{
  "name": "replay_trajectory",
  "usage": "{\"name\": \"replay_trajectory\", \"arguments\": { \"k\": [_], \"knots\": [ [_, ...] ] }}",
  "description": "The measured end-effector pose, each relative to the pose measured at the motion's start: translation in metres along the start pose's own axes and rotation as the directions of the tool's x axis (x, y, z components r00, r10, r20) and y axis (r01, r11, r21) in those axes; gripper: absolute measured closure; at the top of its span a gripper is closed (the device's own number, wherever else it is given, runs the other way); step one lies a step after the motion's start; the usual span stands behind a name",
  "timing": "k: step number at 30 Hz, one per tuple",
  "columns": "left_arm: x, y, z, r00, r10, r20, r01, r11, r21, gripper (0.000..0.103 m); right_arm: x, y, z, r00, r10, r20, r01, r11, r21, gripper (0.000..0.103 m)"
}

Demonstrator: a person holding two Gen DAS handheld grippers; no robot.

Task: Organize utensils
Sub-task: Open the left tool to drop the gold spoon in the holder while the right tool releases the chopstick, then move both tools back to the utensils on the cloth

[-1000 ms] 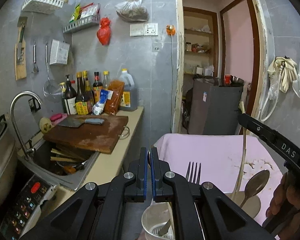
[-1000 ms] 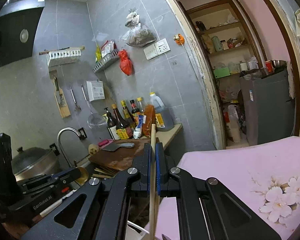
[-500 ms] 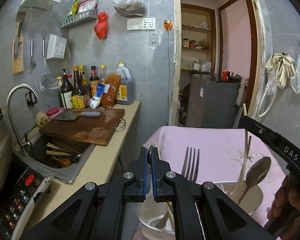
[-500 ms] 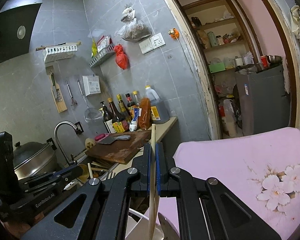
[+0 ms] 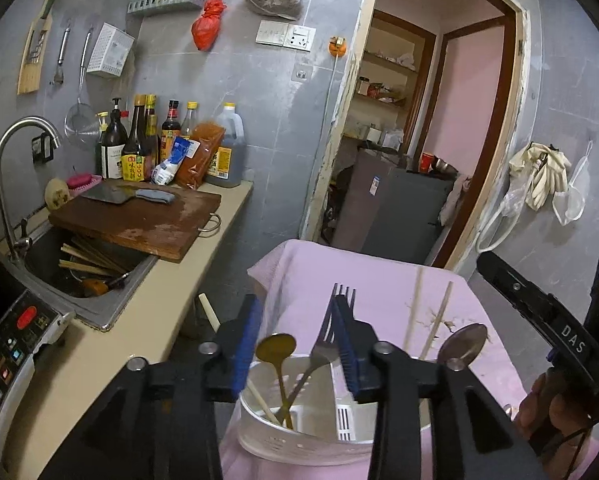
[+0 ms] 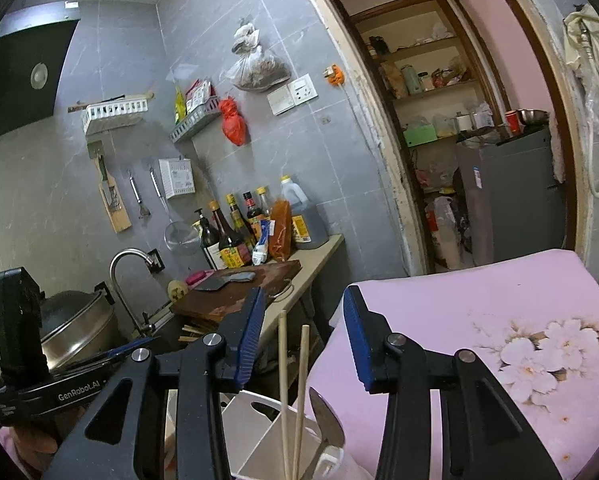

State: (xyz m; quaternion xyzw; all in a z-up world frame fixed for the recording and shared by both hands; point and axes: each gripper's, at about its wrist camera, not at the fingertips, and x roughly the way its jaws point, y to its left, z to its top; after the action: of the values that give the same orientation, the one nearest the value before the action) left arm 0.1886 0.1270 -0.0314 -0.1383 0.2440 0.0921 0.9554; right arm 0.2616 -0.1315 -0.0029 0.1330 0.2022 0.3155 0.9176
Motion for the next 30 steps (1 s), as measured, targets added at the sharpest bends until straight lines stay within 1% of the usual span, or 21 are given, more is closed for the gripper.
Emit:
{"name": "replay_trajectory", "arguments": {
  "k": [1,2,3,4,7,9,10,11,12,13,14,16,19,21,27,30],
  "knots": [
    [-0.001,-0.001,0.001,1.0,-0.003,0.001,0.003,1.0,-0.002,0.059,-0.005,-0.001,0.001,1.0,-0.008,0.005,0.008,1.0,0.001,0.06],
    [-0.004,-0.002,0.001,1.0,-0.01,0.008,0.01,1.0,-0.006,0.054,-0.012,-0.002,0.002,1.0,-0.021,0.012,0.021,1.0,0.001,0.056],
    [-0.008,-0.004,0.001,1.0,-0.015,0.019,0.015,1.0,-0.01,0.051,-0.016,-0.003,0.004,0.999,-0.029,0.017,0.029,1.0,0.002,0.052],
    [-0.011,-0.006,0.001,1.0,-0.018,0.025,0.018,1.0,-0.012,0.045,-0.022,-0.005,0.006,0.999,-0.037,0.021,0.037,0.999,0.003,0.05],
    [-0.019,-0.014,0.001,0.999,-0.035,0.041,0.036,0.999,-0.014,0.035,-0.04,-0.01,0.011,0.997,-0.067,0.036,0.067,0.998,0.004,0.043],
    [-0.024,-0.022,0.0,0.998,-0.046,0.052,0.046,0.999,-0.003,0.028,-0.053,-0.014,0.012,0.995,-0.093,0.048,0.093,0.996,0.003,0.034],
    [-0.025,-0.026,0.0,0.997,-0.05,0.056,0.05,0.999,0.004,0.023,-0.06,-0.016,0.013,0.993,-0.109,0.055,0.109,0.994,0.001,0.032],
    [-0.027,-0.032,-0.001,0.997,-0.055,0.059,0.054,0.998,0.015,0.018,-0.067,-0.018,0.014,0.99,-0.124,0.06,0.124,0.992,-0.001,0.026],
    [-0.029,-0.037,-0.002,0.996,-0.06,0.061,0.058,0.998,0.024,0.016,-0.075,-0.021,0.015,0.987,-0.145,0.066,0.146,0.989,-0.003,0.02],
    [-0.03,-0.041,-0.002,0.996,-0.064,0.064,0.062,0.998,0.03,0.013,-0.08,-0.022,0.016,0.984,-0.161,0.071,0.161,0.987,-0.005,0.016],
    [-0.031,-0.047,-0.003,0.995,-0.067,0.07,0.065,0.997,0.04,0.01,-0.086,-0.024,0.016,0.981,-0.18,0.079,0.181,0.983,-0.008,0.009],
    [-0.033,-0.058,-0.006,0.995,-0.068,0.079,0.064,0.997,0.052,0.006,-0.1,-0.029,0.017,0.972,-0.219,0.091,0.221,0.975,-0.018,0.007],
    [-0.036,-0.075,-0.011,0.992,-0.082,0.092,0.075,0.995,0.067,0.003,-0.118,-0.038,0.017,0.96,-0.266,0.087,0.269,0.963,-0.023,0.006],
    [-0.036,-0.085,-0.014,0.992,-0.093,0.088,0.086,0.993,0.083,0.003,-0.13,-0.047,0.017,0.952,-0.297,0.08,0.299,0.954,-0.016,0.002],
    [-0.035,-0.119,-0.029,0.99,-0.125,0.068,0.115,0.983,0.141,0.003,-0.161,-0.076,0.011,0.924,-0.379,0.046,0.38,0.925,-0.004,0.002],
    [-0.034,-0.135,-0.036,0.989,-0.143,0.05,0.133,0.979,0.153,0.003,-0.171,-0.092,0.006,0.912,-0.41,0.024,0.41,0.912,0.003,0.002]
  ]
}}
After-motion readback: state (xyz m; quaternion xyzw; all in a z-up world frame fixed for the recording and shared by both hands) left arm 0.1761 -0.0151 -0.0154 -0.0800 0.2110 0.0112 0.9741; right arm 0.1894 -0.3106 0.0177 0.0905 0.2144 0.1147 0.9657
